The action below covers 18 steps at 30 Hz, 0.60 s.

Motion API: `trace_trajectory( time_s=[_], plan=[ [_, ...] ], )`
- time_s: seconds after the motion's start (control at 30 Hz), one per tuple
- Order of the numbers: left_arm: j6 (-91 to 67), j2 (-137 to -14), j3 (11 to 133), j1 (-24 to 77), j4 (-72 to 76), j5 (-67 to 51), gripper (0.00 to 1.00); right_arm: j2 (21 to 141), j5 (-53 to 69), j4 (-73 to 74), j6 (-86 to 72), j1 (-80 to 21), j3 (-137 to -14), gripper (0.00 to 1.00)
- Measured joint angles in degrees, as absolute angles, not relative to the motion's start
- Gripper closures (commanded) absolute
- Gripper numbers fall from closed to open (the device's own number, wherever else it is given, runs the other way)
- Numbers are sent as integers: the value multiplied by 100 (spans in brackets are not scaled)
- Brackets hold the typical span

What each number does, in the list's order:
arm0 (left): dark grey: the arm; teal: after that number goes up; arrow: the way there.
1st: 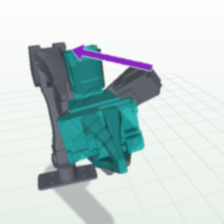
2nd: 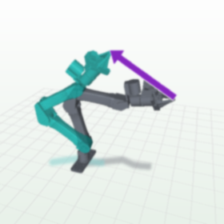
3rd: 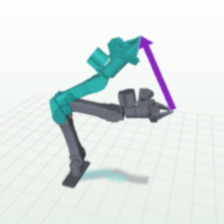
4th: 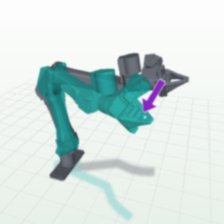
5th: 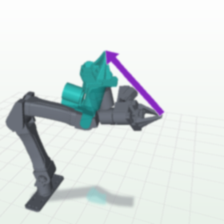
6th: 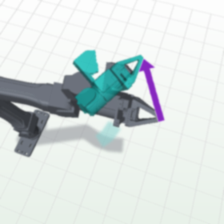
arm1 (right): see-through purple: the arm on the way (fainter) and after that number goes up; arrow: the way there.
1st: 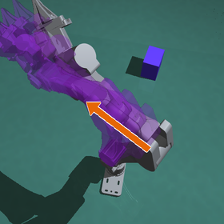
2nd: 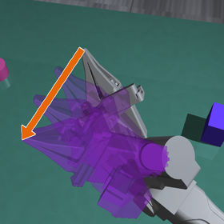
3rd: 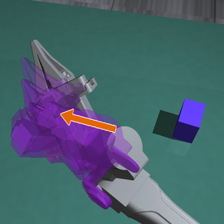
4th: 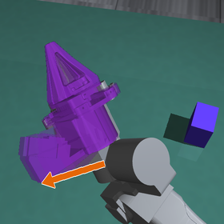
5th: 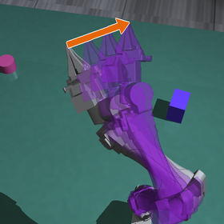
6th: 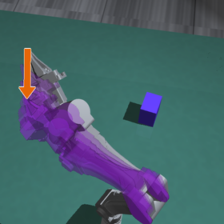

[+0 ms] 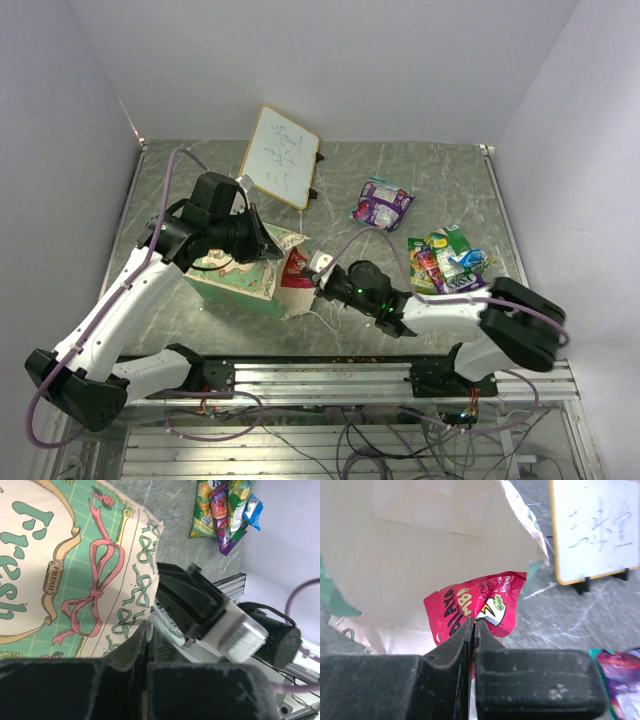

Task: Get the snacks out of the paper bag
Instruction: Pick up the snack from the paper bag, then adjust the paper bag at the center of the board.

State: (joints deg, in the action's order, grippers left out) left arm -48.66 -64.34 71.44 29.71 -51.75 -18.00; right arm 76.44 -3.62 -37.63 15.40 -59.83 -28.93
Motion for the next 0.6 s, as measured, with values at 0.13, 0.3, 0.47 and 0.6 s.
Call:
trace_trajectory(
  time_s=[0.13, 0.3, 0.47, 0.6],
  plan=[
    [-4906, -6569, 7406, 2971, -5035, -1800, 93, 6324, -504, -2060, 1664, -5979, -3166, 100],
    [-5022, -6910, 7693, 2965, -4729, -1804, 93, 5330, -869, -211, 1769, -5979, -4185, 100],
    [-5234, -7452, 7966, 2965, -4270, -1916, 93, 5129, -1831, 777, 1680, -5979, -5264, 100],
    [-5345, -8156, 8785, 2965, -4014, -2171, 93, 5424, -2919, 1057, 1531, -5979, -5977, 100]
  ],
)
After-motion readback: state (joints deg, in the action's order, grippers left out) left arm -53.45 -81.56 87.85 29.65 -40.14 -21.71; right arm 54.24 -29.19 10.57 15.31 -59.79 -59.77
